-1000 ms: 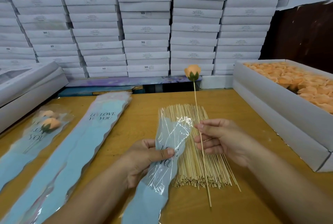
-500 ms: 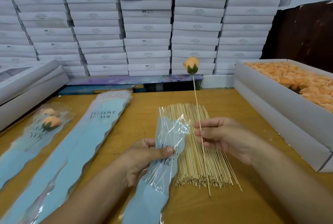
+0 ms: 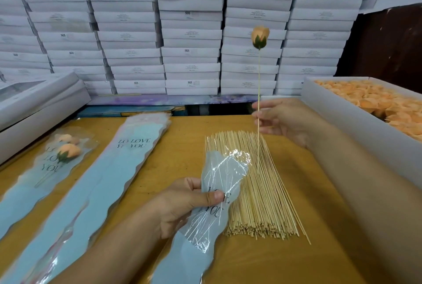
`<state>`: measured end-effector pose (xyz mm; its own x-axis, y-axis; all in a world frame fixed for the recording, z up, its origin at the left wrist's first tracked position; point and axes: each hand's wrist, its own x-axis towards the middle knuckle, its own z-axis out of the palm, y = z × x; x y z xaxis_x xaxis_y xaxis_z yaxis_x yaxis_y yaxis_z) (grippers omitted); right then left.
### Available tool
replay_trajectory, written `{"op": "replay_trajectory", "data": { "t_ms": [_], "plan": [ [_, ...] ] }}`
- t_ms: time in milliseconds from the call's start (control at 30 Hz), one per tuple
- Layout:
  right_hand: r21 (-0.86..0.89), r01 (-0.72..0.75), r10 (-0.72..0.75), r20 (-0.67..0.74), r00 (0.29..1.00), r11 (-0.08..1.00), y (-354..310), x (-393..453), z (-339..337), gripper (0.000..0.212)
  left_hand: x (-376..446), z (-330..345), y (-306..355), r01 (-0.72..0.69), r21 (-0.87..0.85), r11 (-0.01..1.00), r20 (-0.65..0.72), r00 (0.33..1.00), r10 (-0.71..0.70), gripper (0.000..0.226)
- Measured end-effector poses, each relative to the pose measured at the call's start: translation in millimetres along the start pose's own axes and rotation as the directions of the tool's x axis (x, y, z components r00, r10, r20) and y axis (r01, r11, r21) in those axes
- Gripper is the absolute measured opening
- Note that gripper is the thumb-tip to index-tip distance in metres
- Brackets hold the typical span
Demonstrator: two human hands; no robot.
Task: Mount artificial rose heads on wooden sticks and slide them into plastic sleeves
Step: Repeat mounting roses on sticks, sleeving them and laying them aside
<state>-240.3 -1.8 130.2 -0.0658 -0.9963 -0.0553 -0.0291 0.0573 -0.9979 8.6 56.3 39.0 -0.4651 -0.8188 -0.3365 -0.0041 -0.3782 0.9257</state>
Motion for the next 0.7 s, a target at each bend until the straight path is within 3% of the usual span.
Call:
{"op": "replay_trajectory", "data": {
  "t_ms": [200, 500, 700],
  "plan": [
    [0.07, 0.052, -0.045, -0.099, 0.994, 0.996, -22.0, 31.1, 6.5, 0.019, 0.7, -1.5, -3.3, 0.035, -0.006, 0.999, 0.059, 0.998, -0.035, 0.028],
    [0.156, 0.032, -0.022, -0.067, 0.998, 0.987, -16.6, 37.4, 35.6, 0.017, 1.2, -2.2, -4.8, 0.048, 0.005, 0.999, 0.086, 0.995, -0.048, 0.043],
    [0.204, 0.007, -0.008, 0.001, 1.0, 0.979, -10.3, 35.5, 44.3, 0.017, 1.8, -3.6, -6.2, 0.048, -0.021, 0.999, 0.081, 0.996, -0.046, 0.028]
  ]
}}
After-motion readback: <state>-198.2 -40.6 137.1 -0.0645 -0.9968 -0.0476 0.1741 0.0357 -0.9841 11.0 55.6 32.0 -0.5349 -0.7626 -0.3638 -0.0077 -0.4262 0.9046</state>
